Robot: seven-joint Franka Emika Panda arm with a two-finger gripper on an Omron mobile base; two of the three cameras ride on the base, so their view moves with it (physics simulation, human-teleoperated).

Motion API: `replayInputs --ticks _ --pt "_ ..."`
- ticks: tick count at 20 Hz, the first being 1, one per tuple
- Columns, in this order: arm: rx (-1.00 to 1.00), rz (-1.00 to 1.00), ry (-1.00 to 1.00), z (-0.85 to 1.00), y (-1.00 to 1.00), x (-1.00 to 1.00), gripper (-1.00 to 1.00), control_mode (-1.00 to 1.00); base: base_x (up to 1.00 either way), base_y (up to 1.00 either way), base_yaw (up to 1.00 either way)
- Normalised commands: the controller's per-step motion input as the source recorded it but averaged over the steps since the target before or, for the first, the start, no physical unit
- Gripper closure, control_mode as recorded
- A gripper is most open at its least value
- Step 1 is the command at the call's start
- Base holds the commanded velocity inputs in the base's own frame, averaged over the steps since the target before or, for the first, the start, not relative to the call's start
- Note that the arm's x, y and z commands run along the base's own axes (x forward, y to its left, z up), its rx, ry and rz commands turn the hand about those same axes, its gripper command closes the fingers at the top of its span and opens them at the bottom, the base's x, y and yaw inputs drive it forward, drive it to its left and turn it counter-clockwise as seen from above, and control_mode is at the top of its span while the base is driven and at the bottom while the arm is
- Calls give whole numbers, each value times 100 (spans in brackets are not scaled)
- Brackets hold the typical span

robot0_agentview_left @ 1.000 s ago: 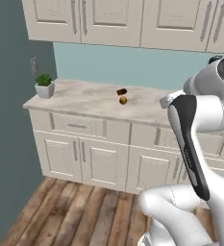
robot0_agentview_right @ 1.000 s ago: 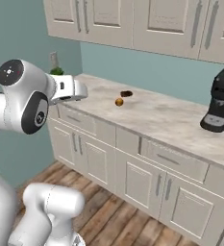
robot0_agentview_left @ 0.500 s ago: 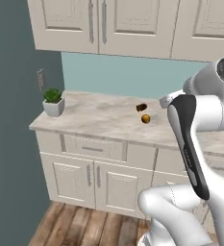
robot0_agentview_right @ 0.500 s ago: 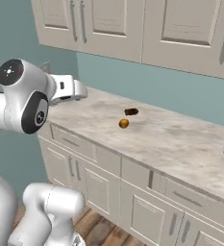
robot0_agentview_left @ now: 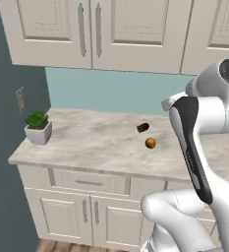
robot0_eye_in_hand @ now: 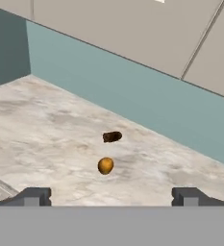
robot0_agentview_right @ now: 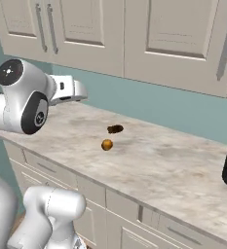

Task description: Place the beer on the top shelf of the fridge to keep it out of children's reach, and place the mango and sweet potato on lower shelves for easy access.

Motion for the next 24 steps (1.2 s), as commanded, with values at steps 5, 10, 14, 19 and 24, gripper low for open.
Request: replayInputs --ticks 5,10,14,19,24 --pt "0 0 0 0 0 0 -100 100 36 0 -35" --pt "0 0 0 0 0 0 -100 100 18 12 -38" --pt "0 0 0 0 0 0 -100 100 14 34 -33" --pt "0 0 0 0 0 0 -100 100 13 59 -20" --pt "0 -8 3 -23 27 6 -100 -100 5 26 -6"
